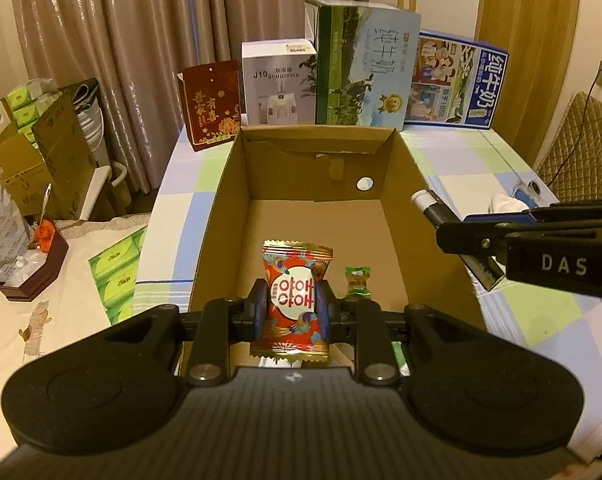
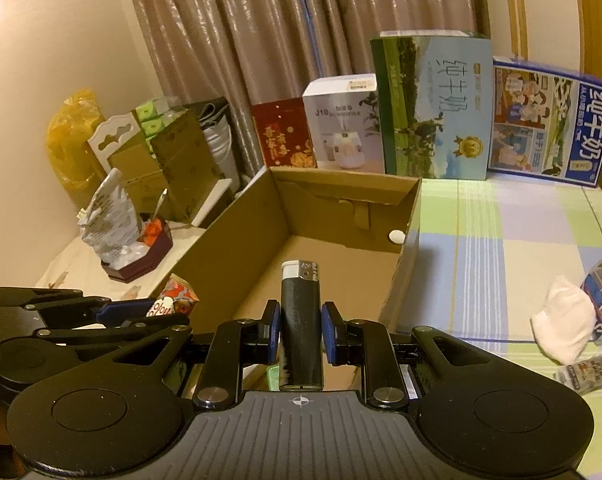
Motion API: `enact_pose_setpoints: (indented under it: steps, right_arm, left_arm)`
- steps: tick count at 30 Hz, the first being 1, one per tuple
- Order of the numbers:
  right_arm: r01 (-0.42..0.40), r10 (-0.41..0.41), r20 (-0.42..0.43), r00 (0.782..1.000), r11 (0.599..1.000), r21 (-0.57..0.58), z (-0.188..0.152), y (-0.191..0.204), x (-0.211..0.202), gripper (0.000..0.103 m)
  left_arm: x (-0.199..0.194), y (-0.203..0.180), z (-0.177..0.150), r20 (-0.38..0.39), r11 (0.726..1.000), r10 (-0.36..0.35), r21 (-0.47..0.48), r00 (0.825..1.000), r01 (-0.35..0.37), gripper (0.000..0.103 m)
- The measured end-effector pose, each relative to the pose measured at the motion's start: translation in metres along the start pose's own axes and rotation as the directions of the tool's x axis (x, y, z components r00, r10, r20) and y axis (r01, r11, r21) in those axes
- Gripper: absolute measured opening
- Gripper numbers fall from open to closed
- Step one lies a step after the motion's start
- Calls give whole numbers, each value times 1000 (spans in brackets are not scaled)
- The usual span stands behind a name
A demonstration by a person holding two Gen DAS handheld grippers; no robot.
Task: Organize objects
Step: 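Open both tools to drop the candy and lighter into the box, then withdraw both open tools back toward the cloth and snack packet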
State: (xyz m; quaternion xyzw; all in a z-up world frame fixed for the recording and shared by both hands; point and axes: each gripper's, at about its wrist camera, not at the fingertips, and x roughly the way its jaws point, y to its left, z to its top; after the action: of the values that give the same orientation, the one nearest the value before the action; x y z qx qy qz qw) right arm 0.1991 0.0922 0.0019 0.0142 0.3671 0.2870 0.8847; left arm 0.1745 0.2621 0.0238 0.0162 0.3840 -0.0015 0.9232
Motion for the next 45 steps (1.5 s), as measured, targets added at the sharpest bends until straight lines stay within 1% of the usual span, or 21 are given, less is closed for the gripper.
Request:
enact_pose_setpoints:
  steps: [3, 7, 9, 14, 17, 20, 23, 27, 31, 34, 37, 39, 40, 42, 43, 44, 45]
  right_arm:
    - [0, 0, -7, 1000, 1000, 9, 2, -4, 8, 19]
    - [-3, 3, -16, 1000, 1000, 16, 0, -6, 13, 19]
    - [-4, 4, -19, 1000, 1000, 17, -1, -7, 15, 19]
    - [-6, 6, -27, 1000, 1000, 27, -1, -10, 19, 19]
    - [-25, 25, -23, 999, 999, 33, 2, -9, 20, 19]
    - [-58, 58, 1, 998, 998, 39, 7, -9, 20, 19]
    - [-52, 51, 31, 998, 998, 46, 10, -10, 14, 21]
    - [-41, 38, 47, 998, 997, 68, 9, -18, 1, 30]
    - [-35, 31, 55, 998, 996, 83, 0, -26, -20, 33]
    - [-26, 20, 57, 998, 994, 104, -10, -31, -39, 37]
    - [-17, 11, 55, 998, 995, 103, -19, -33, -57, 46]
    - [-6, 0, 54, 999, 995, 99, -26, -33, -71, 60]
    - [2, -7, 55, 998, 995, 95, -30, -33, -78, 63]
    - [11, -17, 60, 998, 996, 87, -38, -34, -92, 70]
    - [16, -21, 59, 998, 997, 82, -42, -35, -98, 71]
    - [23, -27, 54, 998, 997, 76, -47, -36, -104, 74]
    - [30, -34, 51, 998, 997, 73, -50, -36, -109, 77]
  left_arm:
    - [13, 1, 4, -9, 1000, -10, 3, 1000, 10, 21]
    - [25, 2, 7, -18, 1000, -21, 8, 1000, 21, 27]
    - [27, 3, 7, -17, 1000, -17, 4, 1000, 17, 27]
    - [24, 10, 1, -11, 1000, -1, -23, 1000, 0, 27]
    - [19, 14, -2, -6, 999, 10, -36, 1000, -10, 27]
    - [14, 15, -4, 2, 999, 14, -41, 1000, -14, 30]
    - [10, 14, -5, 9, 999, 16, -44, 1000, -15, 35]
    - [5, 12, -9, 11, 998, 8, -55, 1000, -7, 38]
    - [-6, 8, -13, 20, 998, 12, -65, 1000, -11, 39]
    - [-18, 2, -16, 31, 997, 15, -78, 999, -12, 44]
    - [-30, -7, -20, 37, 997, 16, -81, 999, -13, 52]
    - [-39, -15, -23, 40, 997, 15, -82, 999, -12, 57]
    - [-43, -18, -24, 41, 997, 12, -81, 999, -9, 60]
    - [-52, -27, -27, 45, 997, 5, -77, 999, -1, 62]
    - [-56, -31, -29, 47, 997, 3, -78, 999, 0, 64]
    - [-61, -34, -31, 51, 997, 1, -80, 999, 3, 69]
    - [-65, -38, -33, 54, 997, -1, -82, 999, 5, 71]
